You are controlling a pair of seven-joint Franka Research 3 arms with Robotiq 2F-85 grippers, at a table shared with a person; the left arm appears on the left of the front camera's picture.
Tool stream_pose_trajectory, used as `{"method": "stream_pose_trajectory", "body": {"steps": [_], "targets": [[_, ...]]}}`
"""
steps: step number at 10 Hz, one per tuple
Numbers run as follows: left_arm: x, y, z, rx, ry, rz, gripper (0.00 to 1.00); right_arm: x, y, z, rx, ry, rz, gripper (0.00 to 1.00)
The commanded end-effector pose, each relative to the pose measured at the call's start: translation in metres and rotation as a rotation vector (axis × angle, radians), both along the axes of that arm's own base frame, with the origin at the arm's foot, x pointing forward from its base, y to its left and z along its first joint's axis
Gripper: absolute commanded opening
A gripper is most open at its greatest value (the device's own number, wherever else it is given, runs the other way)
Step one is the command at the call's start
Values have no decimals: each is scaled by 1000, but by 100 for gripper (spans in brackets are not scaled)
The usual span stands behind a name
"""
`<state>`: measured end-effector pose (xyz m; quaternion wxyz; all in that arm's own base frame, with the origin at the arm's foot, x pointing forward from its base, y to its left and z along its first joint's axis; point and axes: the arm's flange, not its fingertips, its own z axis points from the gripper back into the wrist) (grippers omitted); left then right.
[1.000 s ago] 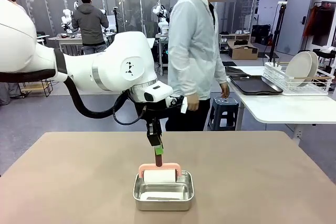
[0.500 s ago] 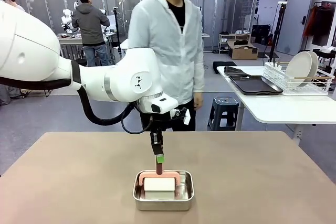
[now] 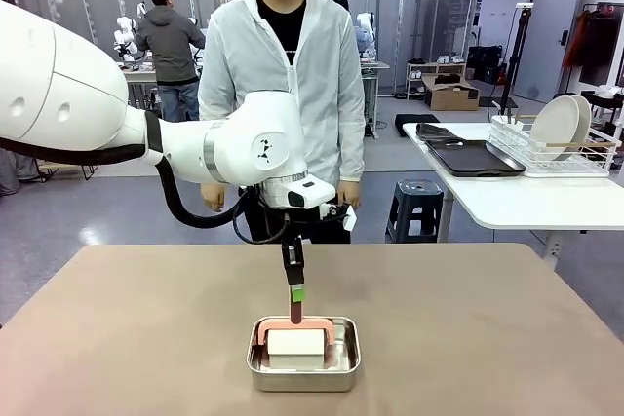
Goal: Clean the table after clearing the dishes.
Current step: Place the Lint Roller back on top of the Airtight Container.
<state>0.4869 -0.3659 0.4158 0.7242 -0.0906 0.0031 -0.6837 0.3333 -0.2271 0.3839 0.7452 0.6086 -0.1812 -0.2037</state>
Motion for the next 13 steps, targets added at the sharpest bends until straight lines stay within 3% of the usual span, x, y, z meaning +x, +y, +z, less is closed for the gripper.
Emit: {"method": "stream_pose_trajectory", "body": {"steps": [1, 4, 5, 9, 12, 13], "targets": [[5, -1, -1, 4, -13, 16, 36, -1, 1, 2, 3, -4, 0, 100], [0, -3, 14, -9, -14, 13, 96, -1, 1, 2, 3, -4, 0, 100], [-1, -3, 20, -17, -20, 10, 100, -1, 1, 2, 3, -4, 0, 100], [-2, -3, 32, -8, -41, -10, 100, -1, 1, 2, 3, -4, 0, 100], [4, 6, 30, -17, -74, 56, 100, -1, 1, 2, 3, -4, 0, 100], [3, -6, 29, -27, -49, -3, 100, -1, 1, 2, 3, -4, 0, 100]]}}
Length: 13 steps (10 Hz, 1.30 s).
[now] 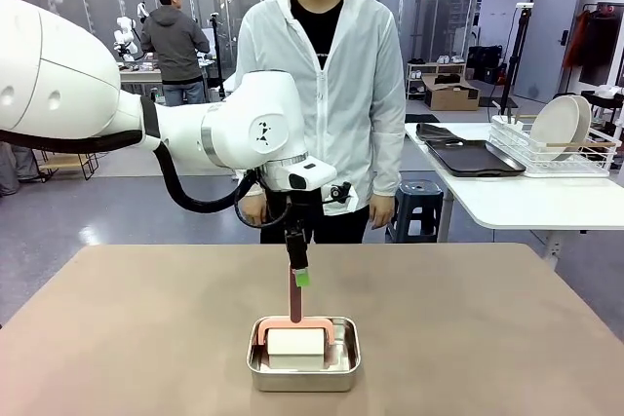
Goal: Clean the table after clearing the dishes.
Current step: Place the Lint Roller back on top of the Airtight Container.
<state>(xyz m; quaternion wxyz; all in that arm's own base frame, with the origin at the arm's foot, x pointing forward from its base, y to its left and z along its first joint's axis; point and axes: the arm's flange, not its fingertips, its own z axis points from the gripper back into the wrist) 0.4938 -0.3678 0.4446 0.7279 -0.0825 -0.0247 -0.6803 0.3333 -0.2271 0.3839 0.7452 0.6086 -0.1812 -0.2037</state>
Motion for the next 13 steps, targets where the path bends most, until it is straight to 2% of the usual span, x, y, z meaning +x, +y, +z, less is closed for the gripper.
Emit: {"method": "stream_pose_trajectory", "body": {"steps": [1, 10, 11, 12, 13], "targets": [[-4, -4, 0, -1, 2, -18, 100, -1, 1, 2, 3, -4, 0, 100], [-4, -6, -1, -1, 3, -12, 100, -1, 1, 2, 3, -4, 0, 100], [1, 5, 19, -35, 81, 13, 100, -1, 1, 2, 3, -4, 0, 100], [5, 19, 39, -90, 178, 86, 100, -1, 1, 2, 3, -4, 0, 100], [11, 47, 59, -117, 255, 231, 100, -1, 1, 2, 3, -4, 0, 100]]}}
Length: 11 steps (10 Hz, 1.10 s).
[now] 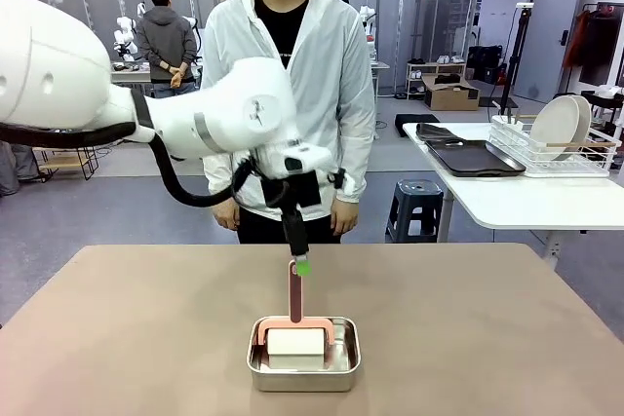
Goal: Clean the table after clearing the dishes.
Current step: Place the Lint Roller back on top of the Airtight Container.
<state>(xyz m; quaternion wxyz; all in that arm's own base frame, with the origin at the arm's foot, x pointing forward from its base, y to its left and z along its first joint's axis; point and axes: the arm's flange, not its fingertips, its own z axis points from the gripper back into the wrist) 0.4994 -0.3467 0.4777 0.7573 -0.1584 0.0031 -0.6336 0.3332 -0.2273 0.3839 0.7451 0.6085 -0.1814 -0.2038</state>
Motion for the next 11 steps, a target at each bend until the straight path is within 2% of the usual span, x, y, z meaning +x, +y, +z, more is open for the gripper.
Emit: {"method": "stream_pose_trajectory", "body": {"steps": [1, 2, 3, 4, 5, 6, 7, 8, 10, 11], "targets": [[9, 57, 40, -152, 182, 238, 100, -1, 2, 2, 3, -4, 1, 100], [13, 94, 50, -274, 276, 322, 100, -1, 2, 2, 3, -4, 1, 100], [12, 136, 53, -322, 298, 415, 100, -1, 2, 2, 3, -4, 1, 100], [5, 182, 55, -431, 323, 518, 100, -1, 2, 2, 3, -4, 1, 100], [-6, 236, 55, -627, 352, 623, 100, -1, 2, 2, 3, -4, 1, 100], [-19, 284, 48, -676, 337, 768, 100, -1, 2, 2, 3, -4, 1, 100], [-32, 330, 37, -609, 294, 925, 100, -1, 2, 2, 3, -4, 1, 100], [-47, 371, 25, -607, 282, 1036, 100, -1, 2, 2, 3, -4, 1, 100], [-84, 455, 3, -684, 272, 1229, 100, -1, 2, 2, 3, -4, 1, 100], [-101, 489, -14, -778, 264, 1316, 100, -1, 2, 2, 3, -4, 1, 100]]}}
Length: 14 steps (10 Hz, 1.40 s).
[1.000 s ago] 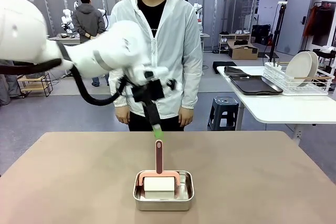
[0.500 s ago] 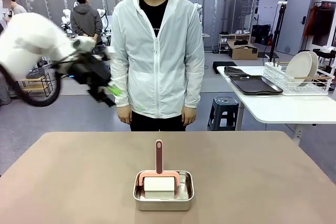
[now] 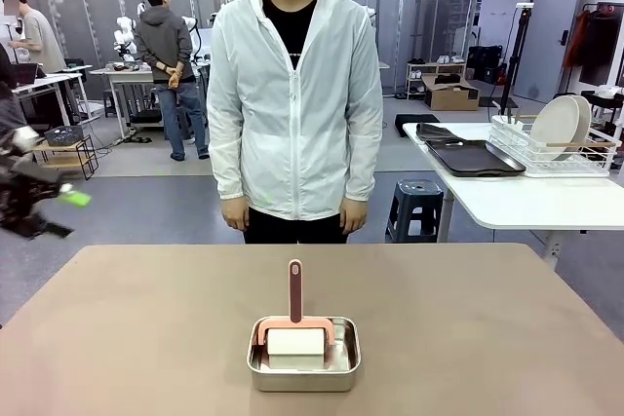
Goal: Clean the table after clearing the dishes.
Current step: Place the Lint Roller back on top of the Airtight Container.
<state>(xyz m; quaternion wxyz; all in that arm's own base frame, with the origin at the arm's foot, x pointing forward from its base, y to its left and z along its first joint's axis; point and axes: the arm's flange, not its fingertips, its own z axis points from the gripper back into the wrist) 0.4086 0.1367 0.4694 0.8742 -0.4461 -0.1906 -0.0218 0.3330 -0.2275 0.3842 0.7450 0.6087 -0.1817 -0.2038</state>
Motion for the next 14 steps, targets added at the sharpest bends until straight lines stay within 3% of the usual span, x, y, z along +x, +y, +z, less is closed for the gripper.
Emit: {"method": "stream_pose_trajectory", "body": {"steps": [1, 3, 5, 6, 14], "targets": [[-25, 31, -23, -109, -46, 151, 100, -1, 2, 2, 3, -4, 1, 100], [-44, 62, -57, -258, -66, 237, 100, -1, 2, 2, 3, -4, 1, 100], [-35, 58, -72, -364, -110, 205, 100, -1, 2, 2, 3, -4, 1, 100], [-53, 70, -60, -234, -26, 253, 100, -1, 2, 2, 3, -4, 1, 100], [-53, 70, -60, -234, -26, 253, 100, -1, 2, 2, 3, -4, 1, 100]]}}
